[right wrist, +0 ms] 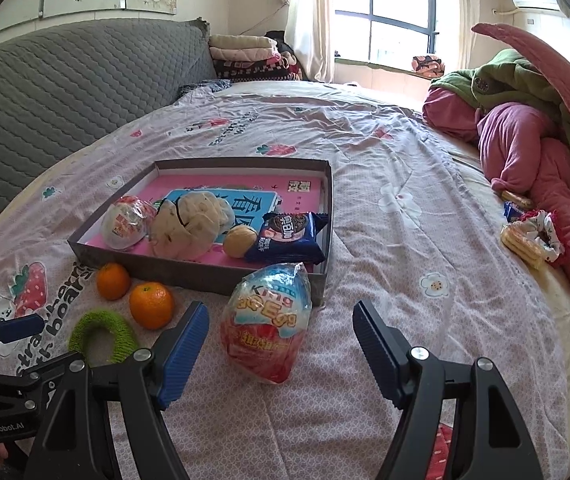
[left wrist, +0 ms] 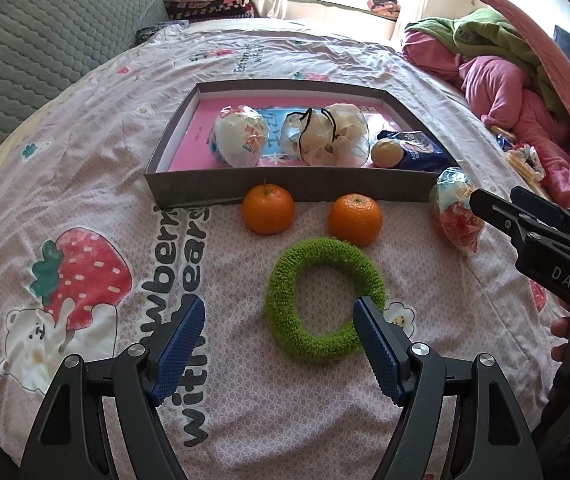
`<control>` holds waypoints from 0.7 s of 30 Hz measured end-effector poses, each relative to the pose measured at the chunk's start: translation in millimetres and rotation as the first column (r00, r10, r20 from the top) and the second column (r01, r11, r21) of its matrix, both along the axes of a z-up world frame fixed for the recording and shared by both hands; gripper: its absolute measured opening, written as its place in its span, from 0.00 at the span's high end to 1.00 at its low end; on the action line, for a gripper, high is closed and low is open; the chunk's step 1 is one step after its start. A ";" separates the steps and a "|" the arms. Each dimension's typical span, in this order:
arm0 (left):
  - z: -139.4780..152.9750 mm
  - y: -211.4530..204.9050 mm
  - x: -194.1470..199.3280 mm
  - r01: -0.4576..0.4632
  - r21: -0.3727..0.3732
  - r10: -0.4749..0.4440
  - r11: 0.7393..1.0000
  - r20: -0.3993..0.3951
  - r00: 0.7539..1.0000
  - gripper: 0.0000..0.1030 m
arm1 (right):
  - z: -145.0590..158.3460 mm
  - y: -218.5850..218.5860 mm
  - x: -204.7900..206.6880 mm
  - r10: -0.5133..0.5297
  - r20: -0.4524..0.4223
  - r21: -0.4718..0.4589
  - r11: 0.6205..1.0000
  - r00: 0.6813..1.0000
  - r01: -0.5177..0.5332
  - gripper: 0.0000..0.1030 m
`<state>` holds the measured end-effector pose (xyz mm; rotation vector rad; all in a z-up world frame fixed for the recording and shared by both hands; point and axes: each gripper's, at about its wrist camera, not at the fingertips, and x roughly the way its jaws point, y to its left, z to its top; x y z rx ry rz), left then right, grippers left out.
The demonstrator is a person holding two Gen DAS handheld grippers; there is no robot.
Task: Organize objects
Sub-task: 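Move the right tool toward the wrapped King egg snack bag, then close the right tool on the King egg snack bag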
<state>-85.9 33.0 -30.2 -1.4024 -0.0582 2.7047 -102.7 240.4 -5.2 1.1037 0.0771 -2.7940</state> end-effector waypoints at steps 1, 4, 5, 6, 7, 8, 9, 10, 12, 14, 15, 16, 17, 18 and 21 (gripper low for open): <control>-0.6 0.3 0.2 0.000 -0.002 0.000 1.000 0.000 1.000 0.25 | -0.9 0.4 -0.5 -0.002 0.004 -0.004 1.000 1.000 0.002 0.28; -3.0 0.7 0.2 -0.004 -0.005 0.004 1.000 0.005 1.000 0.25 | -2.9 1.2 -2.0 -0.007 0.015 -0.008 1.000 1.000 0.007 0.28; -3.5 0.6 0.3 -0.005 -0.004 0.005 1.000 0.005 1.000 0.25 | -3.2 1.3 -2.7 -0.008 0.016 -0.009 1.000 1.000 0.009 0.28; -4.0 0.7 0.2 -0.005 -0.007 0.005 1.000 0.005 1.000 0.25 | -3.8 1.0 -3.2 -0.009 0.018 -0.007 1.000 1.000 0.010 0.28; -4.8 1.2 -0.1 -0.004 -0.011 0.004 1.000 0.005 1.000 0.25 | -4.8 0.8 -4.0 -0.009 0.021 -0.005 1.000 1.000 0.009 0.28; -5.6 1.5 -0.2 -0.006 -0.022 0.006 1.000 0.003 1.000 0.25 | -5.5 0.7 -4.5 -0.009 0.024 -0.005 1.000 1.000 0.009 0.28; -5.9 2.2 -0.4 -0.010 -0.033 0.011 0.999 0.000 1.000 0.25 | -6.4 0.5 -5.1 -0.008 0.029 -0.007 1.000 1.000 0.008 0.28; -6.2 2.1 -0.6 -0.014 -0.038 0.014 0.999 -0.003 1.000 0.25 | -7.1 0.4 -5.6 -0.005 0.032 -0.008 1.000 0.999 0.005 0.28; -6.8 -0.3 -0.3 -0.019 -0.029 0.019 0.999 -0.005 1.000 0.25 | -8.1 -0.6 -5.8 -0.008 0.031 0.003 1.000 0.999 0.008 0.28; -7.6 -2.2 -0.5 -0.024 -0.029 0.024 0.999 -0.007 1.000 0.25 | -8.5 -0.5 -5.9 -0.009 0.033 0.000 1.000 0.999 0.009 0.28; -8.2 -3.0 -0.7 -0.026 -0.026 0.026 0.999 -0.006 1.000 0.25 | -8.3 -0.5 -5.9 -0.009 0.033 0.001 1.000 0.999 0.009 0.28; -8.8 -3.5 -1.0 -0.027 -0.023 0.027 0.999 -0.005 1.000 0.25 | -8.5 -0.4 -6.2 -0.012 0.033 0.002 1.000 0.999 0.012 0.28; -9.6 -4.3 -1.3 -0.027 -0.022 0.027 0.999 -0.002 1.000 0.25 | -8.4 0.0 -6.5 -0.015 0.031 0.003 1.000 0.999 0.015 0.28; -9.9 -4.3 -1.7 -0.027 -0.023 0.027 0.999 -0.001 1.000 0.25 | -8.8 -0.2 -7.4 -0.017 0.030 0.008 1.000 0.999 0.016 0.28; -10.5 -4.6 -1.9 -0.026 -0.018 0.026 0.999 -0.004 1.000 0.25 | -11.4 -0.1 -9.8 -0.022 0.039 0.015 1.000 0.999 0.022 0.28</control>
